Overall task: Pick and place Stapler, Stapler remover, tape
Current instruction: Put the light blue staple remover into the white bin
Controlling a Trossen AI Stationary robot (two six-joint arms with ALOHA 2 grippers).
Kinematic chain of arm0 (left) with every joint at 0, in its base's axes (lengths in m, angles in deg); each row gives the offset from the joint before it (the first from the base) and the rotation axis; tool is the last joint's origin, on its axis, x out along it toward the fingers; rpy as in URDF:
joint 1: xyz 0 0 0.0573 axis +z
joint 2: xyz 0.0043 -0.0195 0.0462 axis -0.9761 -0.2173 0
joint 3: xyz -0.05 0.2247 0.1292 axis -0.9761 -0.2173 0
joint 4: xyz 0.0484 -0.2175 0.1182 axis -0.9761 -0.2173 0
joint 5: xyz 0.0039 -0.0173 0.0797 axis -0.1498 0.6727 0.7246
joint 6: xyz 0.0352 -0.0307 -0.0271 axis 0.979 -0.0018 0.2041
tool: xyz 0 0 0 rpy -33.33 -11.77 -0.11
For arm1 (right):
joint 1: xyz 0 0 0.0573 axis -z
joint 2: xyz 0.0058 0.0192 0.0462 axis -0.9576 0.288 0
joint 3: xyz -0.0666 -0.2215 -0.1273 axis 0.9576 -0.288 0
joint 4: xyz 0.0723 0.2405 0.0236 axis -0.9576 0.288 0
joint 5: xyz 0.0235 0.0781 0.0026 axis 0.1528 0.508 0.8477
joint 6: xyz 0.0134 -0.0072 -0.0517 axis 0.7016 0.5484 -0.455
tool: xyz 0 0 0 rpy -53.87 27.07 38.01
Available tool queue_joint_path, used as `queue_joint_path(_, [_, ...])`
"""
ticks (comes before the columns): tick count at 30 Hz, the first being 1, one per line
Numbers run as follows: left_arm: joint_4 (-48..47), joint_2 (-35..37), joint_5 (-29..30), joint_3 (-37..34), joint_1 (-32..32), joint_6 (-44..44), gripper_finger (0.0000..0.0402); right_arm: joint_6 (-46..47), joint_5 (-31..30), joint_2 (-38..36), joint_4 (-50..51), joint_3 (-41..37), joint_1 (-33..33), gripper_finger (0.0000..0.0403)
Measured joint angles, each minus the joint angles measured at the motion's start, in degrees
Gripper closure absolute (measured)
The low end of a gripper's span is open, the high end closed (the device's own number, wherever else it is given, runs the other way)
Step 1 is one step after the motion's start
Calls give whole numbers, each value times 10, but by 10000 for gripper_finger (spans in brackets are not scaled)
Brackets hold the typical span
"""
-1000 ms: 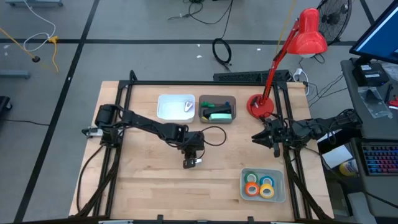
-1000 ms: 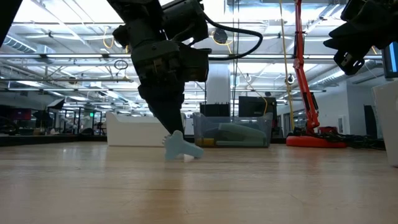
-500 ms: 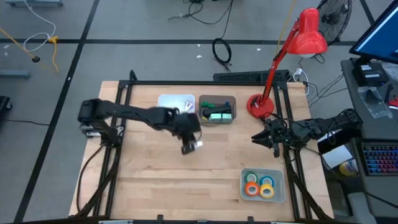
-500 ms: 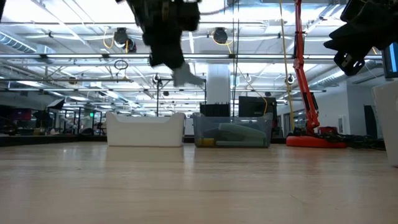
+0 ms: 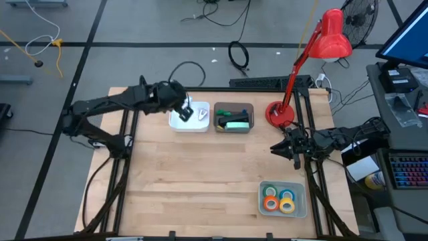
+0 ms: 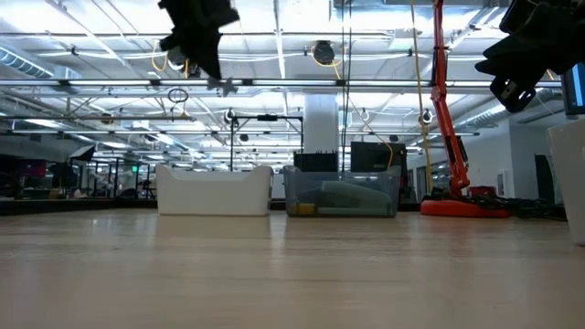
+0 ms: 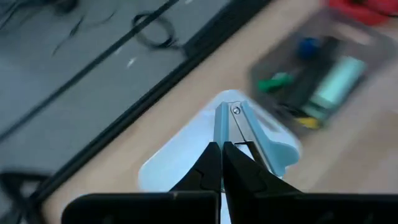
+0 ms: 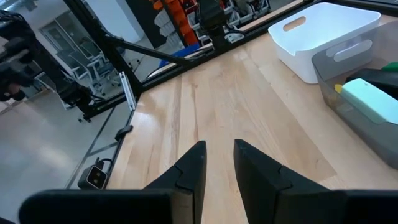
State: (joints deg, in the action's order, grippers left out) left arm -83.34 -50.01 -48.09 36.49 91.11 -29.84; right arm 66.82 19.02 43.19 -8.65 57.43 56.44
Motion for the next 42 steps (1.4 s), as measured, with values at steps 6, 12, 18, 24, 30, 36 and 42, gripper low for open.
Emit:
queue_joint_path(6, [-14, -23, 9, -1, 62, -87, 401, 0, 0, 0, -1, 0, 0, 330])
queue_joint_path(12, [25, -82, 8, -1, 70, -127, 401, 0, -1, 0, -1, 0, 0, 330])
queue_joint_path(18, [22, -146, -10, -1, 69, -146, 401, 1, -2, 0, -1, 0, 0, 330])
queue_joint_path(24, [0, -195, -26, -1, 64, -153, 401, 0, -1, 0, -1, 0, 0, 330])
queue_joint_path(30, [8, -209, -28, -26, 55, -163, 401, 0, -1, 0, -1, 0, 0, 330])
queue_joint_path(36, [77, -209, -58, -99, 58, -174, 401, 0, -1, 0, -1, 0, 0, 330])
queue_joint_path(42, [151, -209, -64, -129, 61, -181, 401, 1, -1, 0, -1, 0, 0, 330])
